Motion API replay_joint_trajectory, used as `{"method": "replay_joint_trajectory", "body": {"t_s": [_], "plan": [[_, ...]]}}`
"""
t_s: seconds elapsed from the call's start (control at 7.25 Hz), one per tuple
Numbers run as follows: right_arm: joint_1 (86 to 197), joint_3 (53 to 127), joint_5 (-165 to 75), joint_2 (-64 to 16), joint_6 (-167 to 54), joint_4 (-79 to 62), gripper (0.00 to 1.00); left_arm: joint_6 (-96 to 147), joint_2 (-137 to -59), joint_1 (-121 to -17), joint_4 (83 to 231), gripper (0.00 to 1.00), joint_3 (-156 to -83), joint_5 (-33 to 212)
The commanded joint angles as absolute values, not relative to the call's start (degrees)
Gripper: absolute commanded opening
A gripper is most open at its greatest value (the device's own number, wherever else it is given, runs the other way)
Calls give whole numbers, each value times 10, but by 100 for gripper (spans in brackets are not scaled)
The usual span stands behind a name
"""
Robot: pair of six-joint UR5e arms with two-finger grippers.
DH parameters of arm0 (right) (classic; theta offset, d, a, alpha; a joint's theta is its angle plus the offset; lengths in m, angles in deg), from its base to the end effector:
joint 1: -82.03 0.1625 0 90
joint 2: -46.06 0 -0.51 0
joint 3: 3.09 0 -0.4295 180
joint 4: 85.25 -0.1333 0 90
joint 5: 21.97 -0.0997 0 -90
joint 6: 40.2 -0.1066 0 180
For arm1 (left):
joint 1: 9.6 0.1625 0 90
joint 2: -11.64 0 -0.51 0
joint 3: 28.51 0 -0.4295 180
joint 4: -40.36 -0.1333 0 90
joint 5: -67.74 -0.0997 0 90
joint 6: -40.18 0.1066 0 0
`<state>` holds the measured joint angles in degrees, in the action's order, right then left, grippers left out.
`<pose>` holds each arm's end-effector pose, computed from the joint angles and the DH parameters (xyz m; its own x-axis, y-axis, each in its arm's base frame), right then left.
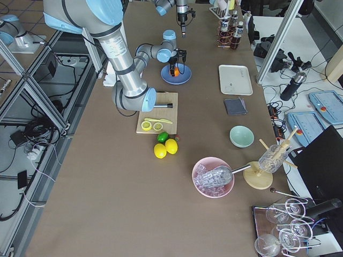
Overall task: Pick orange to plate
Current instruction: 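Lower the orange onto the plate, open the right gripper and withdraw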
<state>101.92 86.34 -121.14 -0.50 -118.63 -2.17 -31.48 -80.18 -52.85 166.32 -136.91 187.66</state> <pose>-0.7223 -0.3850 0.2324 0.6392 0.0207 0.7688 -0.0952 0.9941 0.0524 0.3468 -0.4362 0.4924 0.4767 -0.0740 -0.8759 0.1496 0.9887 -0.0021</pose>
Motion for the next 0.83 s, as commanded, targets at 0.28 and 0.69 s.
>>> {"method": "replay_joint_trajectory", "body": {"t_s": [0.28,0.69], "plan": [[1056,904,-1234,-23,-1184,-14,100,-318,-828,-532,1655,97,-1350,1898],[1241,1064,-1394,-218,-1046,9,100,-204,-751,-636,1654,96,-1364,1949]]}}
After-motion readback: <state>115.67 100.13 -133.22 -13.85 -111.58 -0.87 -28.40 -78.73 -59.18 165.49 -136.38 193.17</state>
